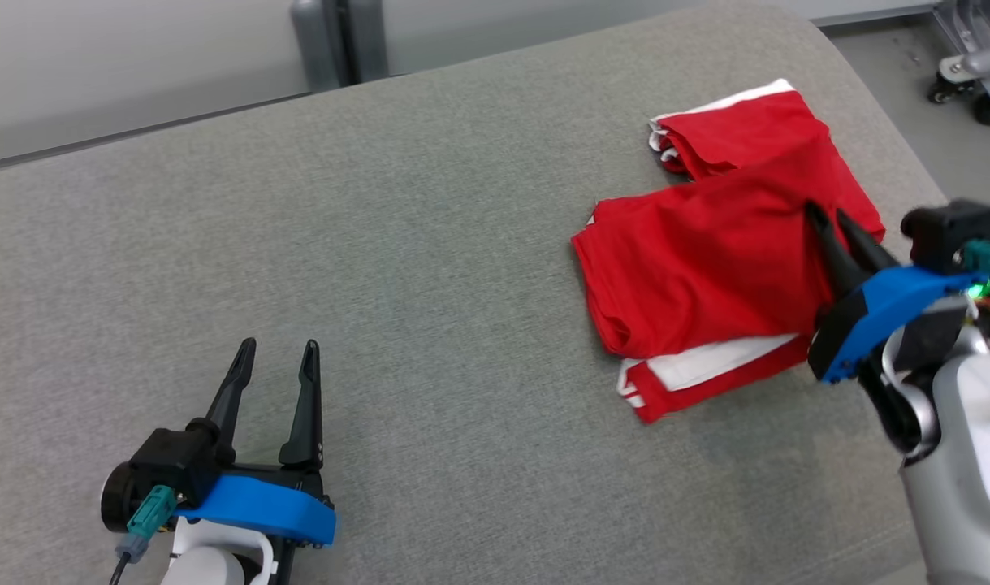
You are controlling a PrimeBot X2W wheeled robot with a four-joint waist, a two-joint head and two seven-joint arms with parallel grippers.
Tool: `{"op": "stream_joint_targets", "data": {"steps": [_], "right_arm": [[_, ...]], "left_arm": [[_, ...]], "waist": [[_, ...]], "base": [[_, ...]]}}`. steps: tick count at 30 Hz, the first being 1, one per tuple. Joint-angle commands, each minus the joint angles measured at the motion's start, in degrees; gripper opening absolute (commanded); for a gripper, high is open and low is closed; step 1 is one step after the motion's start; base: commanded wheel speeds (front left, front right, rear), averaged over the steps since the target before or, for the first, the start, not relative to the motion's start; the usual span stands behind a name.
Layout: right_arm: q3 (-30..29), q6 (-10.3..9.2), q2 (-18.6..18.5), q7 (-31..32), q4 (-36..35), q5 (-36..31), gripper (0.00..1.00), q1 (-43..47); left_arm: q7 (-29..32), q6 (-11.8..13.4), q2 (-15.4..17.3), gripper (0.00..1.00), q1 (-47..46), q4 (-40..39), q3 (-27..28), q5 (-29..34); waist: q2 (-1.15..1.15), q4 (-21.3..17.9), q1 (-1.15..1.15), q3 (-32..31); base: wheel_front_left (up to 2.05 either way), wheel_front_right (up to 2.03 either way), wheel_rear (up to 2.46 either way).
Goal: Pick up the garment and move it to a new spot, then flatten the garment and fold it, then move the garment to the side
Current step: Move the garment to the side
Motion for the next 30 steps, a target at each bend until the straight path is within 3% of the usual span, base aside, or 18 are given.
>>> {"op": "stream_joint_targets", "data": {"steps": [1, 13, 18, 25, 26, 27, 28, 30], "right_arm": [[0.2, 0.01, -0.5, 0.2, -0.2, -0.1, 0.00, -1.5], [2.9, 0.00, -10.3, 5.9, 5.8, 1.9, 0.00, -12.3], [0.0, 0.00, -16.4, 7.0, 8.5, 2.0, 0.00, -14.4], [-6.8, 0.00, -20.6, 6.1, 14.4, -0.7, 0.00, -15.7], [-7.8, 0.00, -20.8, 5.6, 15.4, -1.7, 0.15, -15.7], [-8.8, 0.00, -21.0, 4.6, 16.2, -2.8, 0.47, -15.7], [-10.3, 0.00, -20.7, 3.4, 16.9, -4.0, 1.00, -15.8], [-11.9, 0.01, -19.4, 1.0, 18.5, -6.0, 1.00, -15.4]], "left_arm": [[-0.3, 0.2, -0.1, 1.00, -0.3, 0.1, 0.0, -0.2], [-1.5, 0.5, -1.4, 1.00, -0.4, 1.8, -0.8, -1.1], [-1.9, 0.2, -1.7, 1.00, -0.8, 2.4, -1.3, -1.2], [-2.1, 0.1, -1.4, 1.00, -1.5, 2.6, -1.5, -1.1], [-2.1, 0.1, -1.4, 1.00, -1.7, 2.5, -1.5, -1.1], [-2.1, 0.1, -1.3, 1.00, -1.8, 2.5, -1.6, -1.1], [-2.1, 0.2, -1.3, 1.00, -1.7, 2.5, -1.6, -1.1], [-2.2, 0.2, -1.3, 1.00, -1.8, 2.6, -1.8, -1.0]], "waist": [[0.00, 0.4, 0.00, -0.1], [0.00, 7.9, 0.00, -0.6], [0.00, 10.7, 0.00, -0.3], [0.00, 13.7, 0.00, 1.1], [0.00, 14.0, 0.00, 1.4], [0.00, 14.2, 0.00, 1.7], [0.00, 14.4, 0.00, 2.0], [0.00, 14.7, 0.00, 2.4]], "base": [[0.00, 0.00, 0.00], [0.00, 0.00, 0.00], [0.00, 0.00, 0.00], [0.00, 0.00, 0.00], [0.00, 0.00, 0.00], [0.00, 0.00, 0.00], [0.00, 0.00, 0.00], [0.00, 0.00, 0.00]]}}
